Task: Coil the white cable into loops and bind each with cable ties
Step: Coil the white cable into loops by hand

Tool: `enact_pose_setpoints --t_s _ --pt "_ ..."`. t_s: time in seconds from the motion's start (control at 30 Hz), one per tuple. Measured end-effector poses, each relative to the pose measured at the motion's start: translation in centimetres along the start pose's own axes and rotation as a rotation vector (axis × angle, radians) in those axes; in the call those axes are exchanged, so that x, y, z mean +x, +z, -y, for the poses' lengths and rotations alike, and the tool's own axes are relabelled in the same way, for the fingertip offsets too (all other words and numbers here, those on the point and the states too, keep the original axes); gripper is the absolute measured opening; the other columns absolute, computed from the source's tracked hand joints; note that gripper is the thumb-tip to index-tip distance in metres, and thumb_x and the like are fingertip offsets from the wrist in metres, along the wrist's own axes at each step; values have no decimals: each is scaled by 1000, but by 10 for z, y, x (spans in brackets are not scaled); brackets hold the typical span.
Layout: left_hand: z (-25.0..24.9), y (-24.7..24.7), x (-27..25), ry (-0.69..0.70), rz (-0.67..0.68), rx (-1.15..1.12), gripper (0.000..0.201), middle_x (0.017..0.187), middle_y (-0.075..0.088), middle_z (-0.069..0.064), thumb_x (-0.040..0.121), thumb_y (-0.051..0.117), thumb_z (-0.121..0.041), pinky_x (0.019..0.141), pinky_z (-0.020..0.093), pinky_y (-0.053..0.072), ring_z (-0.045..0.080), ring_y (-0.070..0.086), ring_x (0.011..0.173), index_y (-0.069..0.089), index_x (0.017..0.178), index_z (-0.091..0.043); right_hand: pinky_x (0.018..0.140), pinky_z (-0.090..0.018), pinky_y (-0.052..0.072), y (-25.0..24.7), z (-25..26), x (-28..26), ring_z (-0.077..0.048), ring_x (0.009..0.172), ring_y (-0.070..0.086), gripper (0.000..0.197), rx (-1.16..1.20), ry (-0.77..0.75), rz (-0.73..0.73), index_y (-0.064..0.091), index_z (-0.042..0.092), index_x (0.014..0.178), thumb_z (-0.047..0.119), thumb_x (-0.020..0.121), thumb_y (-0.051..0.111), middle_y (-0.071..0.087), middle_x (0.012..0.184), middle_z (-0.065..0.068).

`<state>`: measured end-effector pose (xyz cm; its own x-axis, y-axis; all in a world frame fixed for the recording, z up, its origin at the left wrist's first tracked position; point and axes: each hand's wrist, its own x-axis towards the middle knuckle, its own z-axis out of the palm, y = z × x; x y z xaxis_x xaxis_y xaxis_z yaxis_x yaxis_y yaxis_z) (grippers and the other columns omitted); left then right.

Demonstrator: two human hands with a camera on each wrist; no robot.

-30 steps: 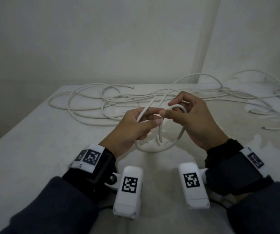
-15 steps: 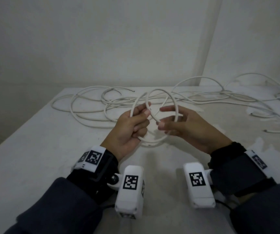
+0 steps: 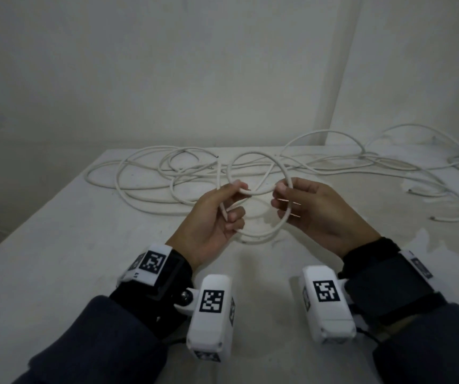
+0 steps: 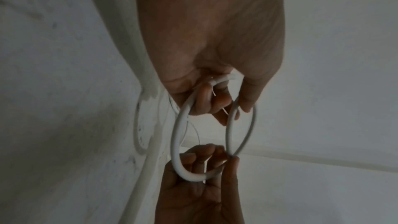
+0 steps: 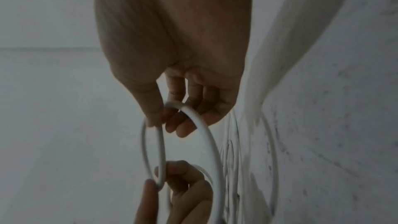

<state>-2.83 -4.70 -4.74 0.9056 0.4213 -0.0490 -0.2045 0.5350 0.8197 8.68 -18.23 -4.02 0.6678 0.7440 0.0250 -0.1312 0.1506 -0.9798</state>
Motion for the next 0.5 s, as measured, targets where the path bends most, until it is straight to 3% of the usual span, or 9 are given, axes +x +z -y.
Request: enact_pose_setpoints --t_s 0.17,0.27,0.4,0.5 --pt "7 1 0 -83 50 81 8 79 61 7 90 54 -3 47 13 43 6 51 50 62 90 -2 76 -28 56 12 1 0 -15 82 72 24 338 53 6 64 10 78 19 95 50 74 88 -6" --pt "9 3 0 -98 56 97 10 74 58 5 90 55 0 47 12 43 5 51 50 64 86 -3 69 -30 59 19 -1 0 -14 69 68 37 445 60 5 61 8 70 21 100 44 65 67 -2" --pt "6 7 2 -86 -69 -6 8 66 54 6 95 50 -10 39 16 34 8 42 47 55 89 -6 54 -23 51 19 -1 5 -8 44 39 28 537 17 -67 48 13 76 20 102 40 35 51 5" --pt "4 6 7 13 -187 -111 9 68 52 8 99 42 -15 37 18 31 11 38 46 49 103 -11 39 -18 32 18 -2 5 -6 39 24 28 474 15 -94 49 10 78 20 103 38 25 49 6"
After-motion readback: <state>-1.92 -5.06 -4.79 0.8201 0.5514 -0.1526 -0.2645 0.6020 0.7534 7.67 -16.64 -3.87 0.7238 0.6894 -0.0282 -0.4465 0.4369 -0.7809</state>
